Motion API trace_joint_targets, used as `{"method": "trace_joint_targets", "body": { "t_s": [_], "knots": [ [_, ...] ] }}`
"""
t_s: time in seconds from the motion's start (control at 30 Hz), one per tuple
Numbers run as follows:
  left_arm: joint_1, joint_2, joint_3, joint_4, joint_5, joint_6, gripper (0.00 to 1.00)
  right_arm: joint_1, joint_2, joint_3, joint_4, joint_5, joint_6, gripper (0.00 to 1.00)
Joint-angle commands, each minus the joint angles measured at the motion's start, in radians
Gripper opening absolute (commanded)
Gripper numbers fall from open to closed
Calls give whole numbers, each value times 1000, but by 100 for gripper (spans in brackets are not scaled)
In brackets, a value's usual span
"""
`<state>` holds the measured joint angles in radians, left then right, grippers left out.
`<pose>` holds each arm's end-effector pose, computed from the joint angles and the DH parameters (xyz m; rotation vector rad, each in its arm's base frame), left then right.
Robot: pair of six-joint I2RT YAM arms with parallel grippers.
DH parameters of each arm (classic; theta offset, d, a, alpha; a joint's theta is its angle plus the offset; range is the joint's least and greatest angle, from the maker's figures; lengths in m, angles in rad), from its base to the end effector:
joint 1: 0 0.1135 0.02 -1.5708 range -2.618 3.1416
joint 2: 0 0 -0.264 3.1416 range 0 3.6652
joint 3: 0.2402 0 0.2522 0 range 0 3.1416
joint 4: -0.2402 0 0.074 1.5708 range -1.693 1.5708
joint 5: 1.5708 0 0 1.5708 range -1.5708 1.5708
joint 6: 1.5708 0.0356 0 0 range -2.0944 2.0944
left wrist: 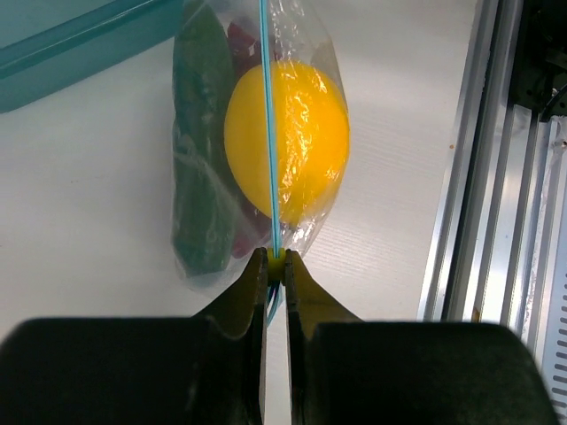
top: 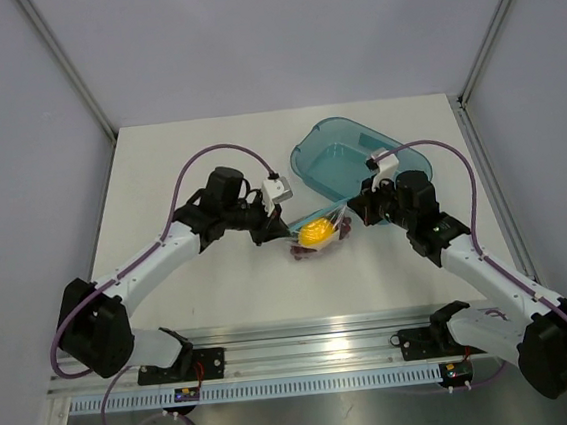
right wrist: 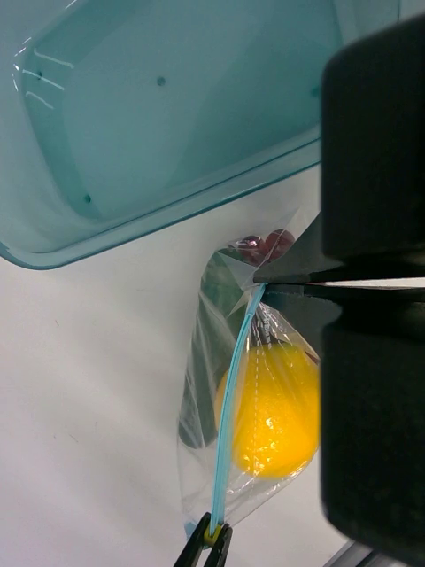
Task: Place the food in the zip-top bag and seal the zipper
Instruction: Zip the zipper food storage bag at the center of the board.
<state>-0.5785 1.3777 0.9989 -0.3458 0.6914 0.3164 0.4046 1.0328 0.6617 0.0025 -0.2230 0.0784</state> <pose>0.2346 -0.1803 0.2705 1.2910 1.8540 -0.9275 0.2140 0.1002 0.2681 -0.4672 1.9113 0.5350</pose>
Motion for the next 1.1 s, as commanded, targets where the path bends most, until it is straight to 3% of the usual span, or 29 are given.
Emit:
{"method": "trace_joint_targets", "body": {
  "t_s": [0.0, 0.7, 1.07],
  "knots": [
    [28, -68, -34, -50, -46, -23, 0, -44, -19, 36, 27, 131, -6, 0],
    [121, -201, -88, -102, -124, -19, 0, -52, -23, 41, 43, 74, 29, 0],
    [202, -224, -60, -37, -249, -91, 0, -49, 170, 200, 39, -243, 118, 0]
  ]
}}
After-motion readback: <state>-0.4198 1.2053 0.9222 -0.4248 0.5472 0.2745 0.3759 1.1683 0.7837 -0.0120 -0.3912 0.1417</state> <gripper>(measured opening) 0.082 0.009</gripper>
